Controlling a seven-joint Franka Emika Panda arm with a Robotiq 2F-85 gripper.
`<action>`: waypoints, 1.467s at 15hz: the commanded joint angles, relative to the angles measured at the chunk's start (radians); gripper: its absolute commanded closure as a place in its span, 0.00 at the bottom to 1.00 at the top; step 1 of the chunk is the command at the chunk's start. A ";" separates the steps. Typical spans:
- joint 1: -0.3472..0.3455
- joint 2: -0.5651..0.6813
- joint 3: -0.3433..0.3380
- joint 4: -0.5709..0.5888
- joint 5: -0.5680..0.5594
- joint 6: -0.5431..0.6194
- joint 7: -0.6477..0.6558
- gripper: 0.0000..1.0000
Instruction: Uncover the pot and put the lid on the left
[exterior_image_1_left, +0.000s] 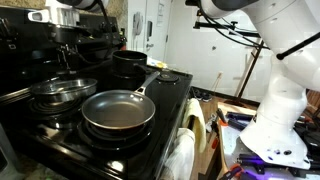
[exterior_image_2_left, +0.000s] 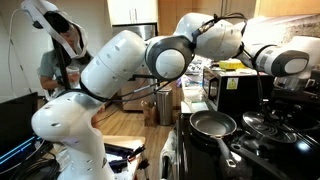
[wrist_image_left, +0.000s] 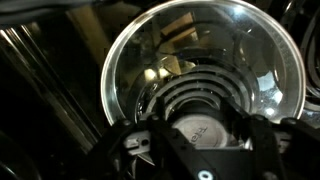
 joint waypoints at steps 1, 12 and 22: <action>-0.014 0.027 0.012 0.043 0.016 0.037 -0.041 0.67; -0.041 0.029 0.024 -0.016 0.033 0.176 -0.084 0.67; -0.052 -0.001 0.016 -0.070 0.062 0.170 -0.040 0.18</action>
